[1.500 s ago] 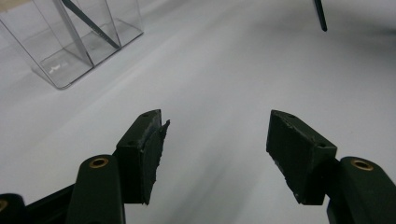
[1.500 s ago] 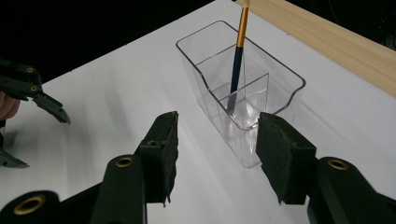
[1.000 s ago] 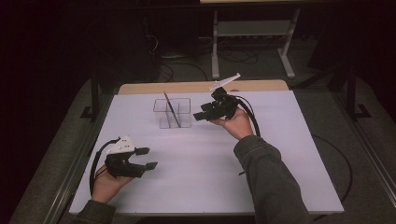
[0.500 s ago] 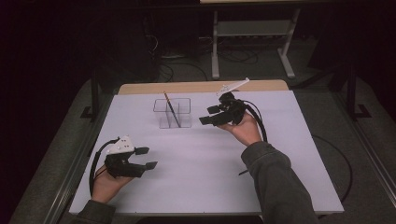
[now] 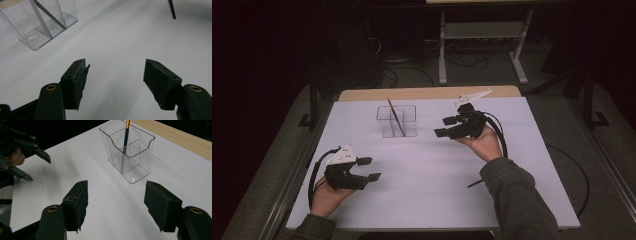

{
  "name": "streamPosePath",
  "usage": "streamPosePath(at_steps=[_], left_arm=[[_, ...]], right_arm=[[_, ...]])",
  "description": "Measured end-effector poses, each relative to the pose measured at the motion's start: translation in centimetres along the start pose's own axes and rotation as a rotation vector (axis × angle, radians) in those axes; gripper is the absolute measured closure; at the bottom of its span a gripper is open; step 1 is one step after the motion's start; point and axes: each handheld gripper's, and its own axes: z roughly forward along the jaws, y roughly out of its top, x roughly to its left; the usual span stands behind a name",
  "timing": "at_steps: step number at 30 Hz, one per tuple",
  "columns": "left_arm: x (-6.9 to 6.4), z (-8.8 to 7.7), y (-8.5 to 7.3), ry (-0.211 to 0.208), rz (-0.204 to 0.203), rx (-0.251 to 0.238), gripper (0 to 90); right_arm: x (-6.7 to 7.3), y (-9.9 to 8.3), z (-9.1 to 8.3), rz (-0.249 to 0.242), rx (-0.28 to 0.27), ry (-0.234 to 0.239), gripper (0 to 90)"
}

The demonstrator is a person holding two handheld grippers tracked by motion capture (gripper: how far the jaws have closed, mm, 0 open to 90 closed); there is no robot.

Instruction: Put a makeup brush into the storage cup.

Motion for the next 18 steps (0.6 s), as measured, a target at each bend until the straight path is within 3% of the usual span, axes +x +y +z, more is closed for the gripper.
streamPosePath(at_steps=[18], left_arm=[[0.1,0.2,-0.1,-0.006,-0.005,0.004,33.8]], right_arm=[[-0.1,-2.2,-2.5,0.021,-0.016,-0.025,34.2]])
